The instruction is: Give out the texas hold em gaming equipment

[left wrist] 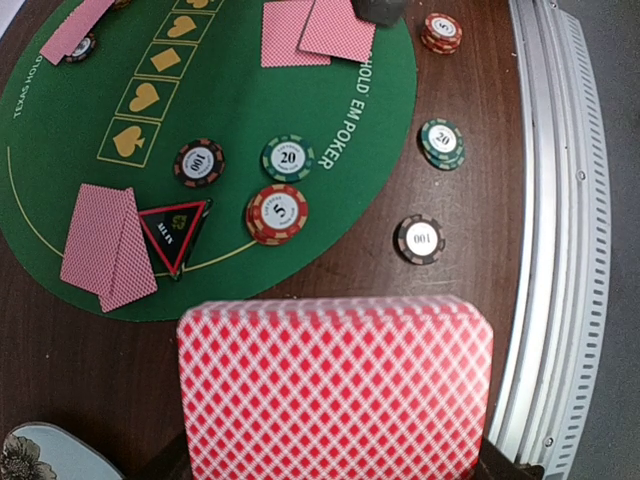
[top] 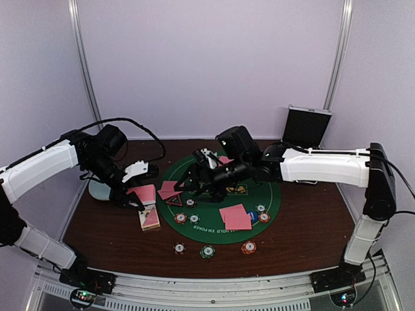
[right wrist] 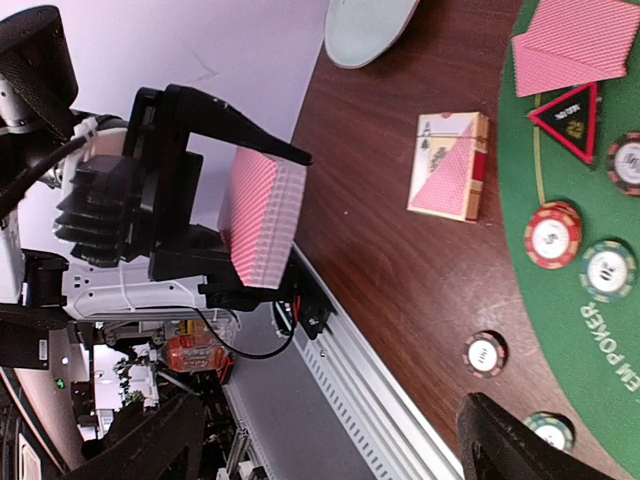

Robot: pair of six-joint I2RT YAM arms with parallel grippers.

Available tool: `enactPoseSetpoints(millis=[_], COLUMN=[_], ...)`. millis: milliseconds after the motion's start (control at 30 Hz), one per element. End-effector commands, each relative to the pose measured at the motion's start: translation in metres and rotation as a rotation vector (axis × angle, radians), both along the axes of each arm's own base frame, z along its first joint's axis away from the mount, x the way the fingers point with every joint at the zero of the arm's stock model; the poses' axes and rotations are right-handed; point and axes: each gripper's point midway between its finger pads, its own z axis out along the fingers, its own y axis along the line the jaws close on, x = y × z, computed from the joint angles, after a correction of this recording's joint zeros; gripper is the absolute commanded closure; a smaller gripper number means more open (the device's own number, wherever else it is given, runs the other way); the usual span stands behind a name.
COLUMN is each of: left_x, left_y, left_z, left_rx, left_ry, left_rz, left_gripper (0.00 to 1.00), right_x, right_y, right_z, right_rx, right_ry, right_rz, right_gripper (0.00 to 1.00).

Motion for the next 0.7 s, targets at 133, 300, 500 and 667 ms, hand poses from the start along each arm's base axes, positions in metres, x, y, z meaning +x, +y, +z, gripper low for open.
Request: enactPoseSetpoints(millis=[133,300,500,667], left_x=[0.005,0.006,0.005,0.005], left_y=[-0.010,-0.010,-0.010,-0.010], left_z=[0.020,0.020,0.020,0.021], left_rx=[-0.056,-0.054,-0.056,-0.060], left_ry=[-0.029,-0.030,-0.029,-0.029], left_rz=[0.004,0.005,0.004,0.003], left_gripper=[1.00,1.00,1.00,1.00], right_x=[-0.014,-0.019,-0.019,-0.015], right_y=[0.068,0.088,0.101,0.110], right_z=[0.017,0.009,0.006,0.000], right_rx=[0.158,0.179,0.204,0.203], right_ry=[0.033,0.060,0.091,0.107], right_rz=[0.068,0.098,0.114,0.114], right_gripper=[0.09,0.09,0.09,0.11])
